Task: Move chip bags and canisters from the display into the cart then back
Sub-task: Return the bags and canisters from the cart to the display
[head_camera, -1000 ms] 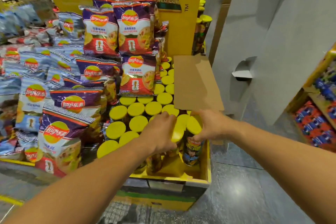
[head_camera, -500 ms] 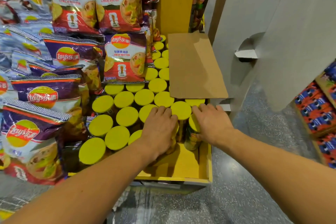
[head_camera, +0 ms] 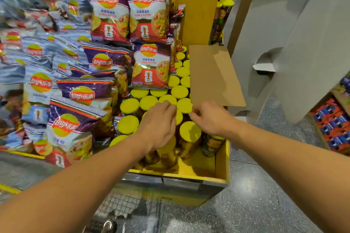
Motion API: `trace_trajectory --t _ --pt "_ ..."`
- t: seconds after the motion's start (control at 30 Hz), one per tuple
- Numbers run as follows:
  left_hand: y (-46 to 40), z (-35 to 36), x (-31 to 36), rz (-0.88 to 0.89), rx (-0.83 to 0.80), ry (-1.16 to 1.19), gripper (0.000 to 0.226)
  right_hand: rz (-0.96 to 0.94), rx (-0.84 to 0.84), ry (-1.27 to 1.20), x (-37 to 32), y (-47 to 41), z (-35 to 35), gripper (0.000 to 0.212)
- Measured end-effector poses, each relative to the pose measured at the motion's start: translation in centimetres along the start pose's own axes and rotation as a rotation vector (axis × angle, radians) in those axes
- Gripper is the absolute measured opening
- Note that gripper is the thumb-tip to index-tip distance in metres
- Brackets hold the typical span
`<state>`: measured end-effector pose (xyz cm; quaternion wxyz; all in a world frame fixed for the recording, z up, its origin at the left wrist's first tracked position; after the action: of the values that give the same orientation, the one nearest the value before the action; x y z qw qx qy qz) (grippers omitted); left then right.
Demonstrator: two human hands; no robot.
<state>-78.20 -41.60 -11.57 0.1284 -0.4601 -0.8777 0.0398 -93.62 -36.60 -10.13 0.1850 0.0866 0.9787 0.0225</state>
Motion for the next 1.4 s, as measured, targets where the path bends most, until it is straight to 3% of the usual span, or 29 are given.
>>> trace_trajectory --t 0.13,0.27,0.53,1.07,1.27,1.4 --pt "4.2 -2.6 -2.7 -0.133 0.042 0.099 0.019 -0.070 -0.067 -0.072 -5.4 -0.4 1.1 0.030" --pt "10.5 -5.2 -5.6 -0.229 0.052 0.097 0.024 -0.166 -0.163 -0.076 -12.4 0.2 2.5 0.025" --pt "24.9 -9.4 -10.2 -0.388 0.044 0.134 0.006 -0.365 -0.302 -0.006 -27.1 4.2 6.8 0.022" --pt "52.8 -13.4 -17.7 -0.720 0.017 0.078 0.011 -0.592 -0.549 0.066 -49.3 13.2 19.2 0.020" --pt "64.3 -13.2 -20.4 -1.032 -0.051 0.059 0.009 -0.655 -0.727 0.137 -55.3 15.4 25.2 0.021" --pt "71.0 -13.2 -21.8 -1.260 -0.019 -0.061 0.022 -0.712 -0.734 0.212 -59.2 15.4 29.4 0.021"
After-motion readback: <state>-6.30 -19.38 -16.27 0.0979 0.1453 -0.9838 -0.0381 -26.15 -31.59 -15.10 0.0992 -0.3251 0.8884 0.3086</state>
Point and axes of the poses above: each hand's wrist, its own y-axis away from the middle knuckle, its own z-axis out of the palm, x = y × z, the point moved 4 cm from there along -y, towards the middle knuckle, and after that the axes turned 3 degrees about z, right-handed, at the moved point
